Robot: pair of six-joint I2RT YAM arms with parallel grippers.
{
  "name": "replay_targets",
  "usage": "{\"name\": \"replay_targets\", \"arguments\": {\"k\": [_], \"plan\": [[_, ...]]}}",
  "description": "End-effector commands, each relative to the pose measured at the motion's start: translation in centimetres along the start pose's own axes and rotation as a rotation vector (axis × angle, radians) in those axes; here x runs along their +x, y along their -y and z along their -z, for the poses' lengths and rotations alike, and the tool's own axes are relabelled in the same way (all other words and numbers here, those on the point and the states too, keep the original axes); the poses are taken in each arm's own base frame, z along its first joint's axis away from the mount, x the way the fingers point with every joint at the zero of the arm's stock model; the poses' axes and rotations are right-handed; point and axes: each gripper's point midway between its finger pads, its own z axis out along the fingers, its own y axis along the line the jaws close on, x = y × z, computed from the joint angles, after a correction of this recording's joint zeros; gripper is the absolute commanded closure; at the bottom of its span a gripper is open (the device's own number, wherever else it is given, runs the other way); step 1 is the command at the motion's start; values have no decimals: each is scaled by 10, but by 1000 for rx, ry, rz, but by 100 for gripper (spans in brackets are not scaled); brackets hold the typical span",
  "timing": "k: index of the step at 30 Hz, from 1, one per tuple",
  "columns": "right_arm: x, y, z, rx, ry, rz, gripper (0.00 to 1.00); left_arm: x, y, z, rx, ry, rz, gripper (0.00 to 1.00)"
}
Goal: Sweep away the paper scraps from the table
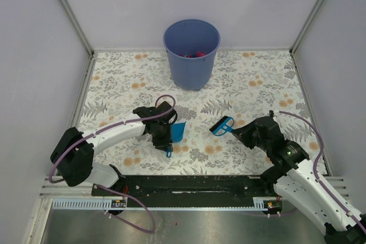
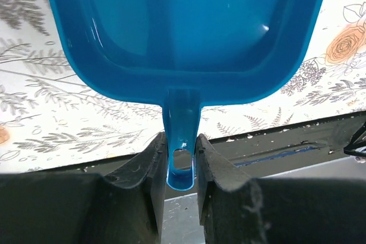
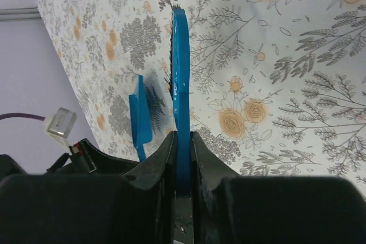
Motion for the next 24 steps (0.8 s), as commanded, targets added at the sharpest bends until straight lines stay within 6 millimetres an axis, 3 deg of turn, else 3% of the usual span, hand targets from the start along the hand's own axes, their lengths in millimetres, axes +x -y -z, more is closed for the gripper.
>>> {"name": "replay_targets", "arguments": {"k": [1, 5, 9, 15, 18, 20, 23, 24], "plan": [[-18, -42, 5, -132, 73, -17, 100, -1, 39, -6, 106, -26, -9, 100], [-44, -74, 21, -184, 174, -17, 100, 3, 83, -18, 146, -78, -56, 100], [-58, -95, 34, -218, 222, -20, 100, 12, 129, -32, 222, -165, -63, 100], [-71, -94, 52, -212, 280, -37, 100, 21, 171, -47, 281, -249, -59, 97], [-74, -82, 59, -189, 304, -36, 100, 26, 179, -49, 287, -261, -75, 72], [-76, -76, 64, -178, 316, -39, 100, 27, 181, -46, 292, -250, -81, 34], [-79, -68, 71, -166, 339, -45, 100, 24, 189, -32, 324, -217, -99, 4], [-80, -65, 73, -161, 345, -50, 100, 21, 191, -27, 334, -205, -100, 1]]}}
